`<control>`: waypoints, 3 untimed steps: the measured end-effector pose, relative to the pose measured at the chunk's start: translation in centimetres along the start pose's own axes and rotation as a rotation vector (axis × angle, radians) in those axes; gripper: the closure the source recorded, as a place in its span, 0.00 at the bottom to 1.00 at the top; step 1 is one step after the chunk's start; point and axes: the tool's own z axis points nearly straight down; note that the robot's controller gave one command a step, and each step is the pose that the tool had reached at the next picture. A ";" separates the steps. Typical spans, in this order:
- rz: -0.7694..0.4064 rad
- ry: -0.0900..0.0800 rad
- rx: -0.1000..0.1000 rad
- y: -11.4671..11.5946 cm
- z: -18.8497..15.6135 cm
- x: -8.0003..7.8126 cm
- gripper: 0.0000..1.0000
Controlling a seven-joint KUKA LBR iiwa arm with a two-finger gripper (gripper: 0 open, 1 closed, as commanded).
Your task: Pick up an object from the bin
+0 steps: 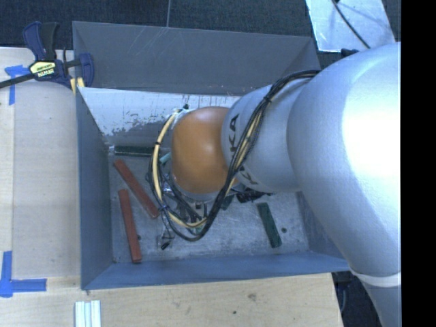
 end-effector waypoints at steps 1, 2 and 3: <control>-0.006 -0.007 -0.007 0.6 -0.5 -0.1 1.00; 0.012 -0.007 -0.002 -10.2 -0.5 -1.1 1.00; 0.115 -0.013 0.000 -28.0 -7.4 -6.0 1.00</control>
Offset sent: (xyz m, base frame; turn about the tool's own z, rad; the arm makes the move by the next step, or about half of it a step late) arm 0.0000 0.0000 0.0000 0.0000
